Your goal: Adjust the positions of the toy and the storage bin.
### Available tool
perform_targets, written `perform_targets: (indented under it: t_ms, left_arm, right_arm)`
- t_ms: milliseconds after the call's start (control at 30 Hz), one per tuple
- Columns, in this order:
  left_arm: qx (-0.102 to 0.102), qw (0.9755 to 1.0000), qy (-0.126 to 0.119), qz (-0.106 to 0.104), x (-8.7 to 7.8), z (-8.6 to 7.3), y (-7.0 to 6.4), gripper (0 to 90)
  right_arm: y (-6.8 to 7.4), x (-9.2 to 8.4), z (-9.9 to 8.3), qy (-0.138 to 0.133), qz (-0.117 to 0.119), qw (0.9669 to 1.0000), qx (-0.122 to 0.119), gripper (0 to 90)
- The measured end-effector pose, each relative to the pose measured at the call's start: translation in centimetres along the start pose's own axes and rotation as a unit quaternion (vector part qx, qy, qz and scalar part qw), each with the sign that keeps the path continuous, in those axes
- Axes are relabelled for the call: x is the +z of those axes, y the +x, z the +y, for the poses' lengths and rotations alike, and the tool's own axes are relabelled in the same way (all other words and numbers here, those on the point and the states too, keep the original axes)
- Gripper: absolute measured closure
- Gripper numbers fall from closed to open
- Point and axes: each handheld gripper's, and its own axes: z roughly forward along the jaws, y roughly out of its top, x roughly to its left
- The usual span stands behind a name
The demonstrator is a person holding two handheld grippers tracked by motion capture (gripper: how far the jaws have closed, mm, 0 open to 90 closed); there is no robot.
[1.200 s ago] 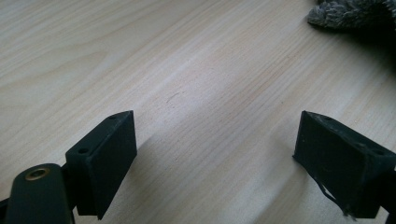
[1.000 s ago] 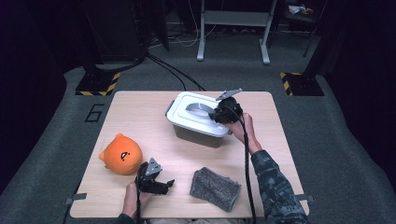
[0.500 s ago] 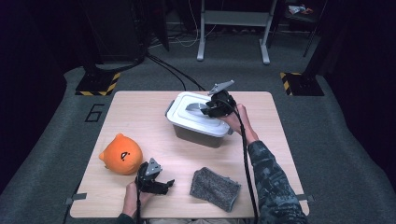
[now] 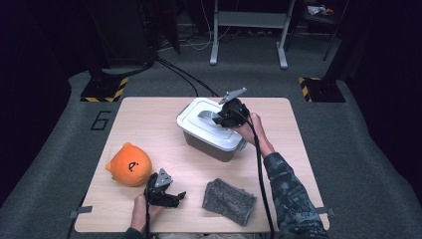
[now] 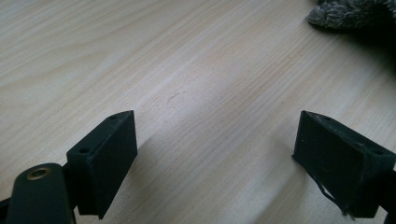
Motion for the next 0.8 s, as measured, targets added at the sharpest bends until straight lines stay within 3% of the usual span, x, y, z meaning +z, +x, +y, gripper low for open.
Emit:
perform_targets:
  t_ms: [233, 367, 467, 500, 800]
  left_arm:
    - [0.0, 1.0, 0.0, 0.0, 0.0, 0.0, 0.0, 12.8]
    - [0.0, 1.0, 0.0, 0.0, 0.0, 0.0, 0.0, 12.9]
    - [0.0, 1.0, 0.0, 0.0, 0.0, 0.0, 0.0, 12.8]
    - [0.0, 1.0, 0.0, 0.0, 0.0, 0.0, 0.0, 12.9]
    - [0.0, 1.0, 0.0, 0.0, 0.0, 0.0, 0.0, 12.9]
  right_arm:
    - [1.4, -0.4, 0.0, 0.006, -0.002, 0.9994, 0.035, 65.9]
    - [1.7, 0.2, 0.4, 0.014, -0.01, 0.9998, 0.012, 57.8]
    - [1.7, 0.8, 0.6, 0.013, -0.007, 0.9999, -0.002, 63.2]
    - [1.8, 1.0, 0.6, 0.014, -0.017, 0.9998, -0.001, 65.5]
    - [2.5, 1.1, 0.9, 0.016, -0.021, 0.9988, 0.041, 66.6]
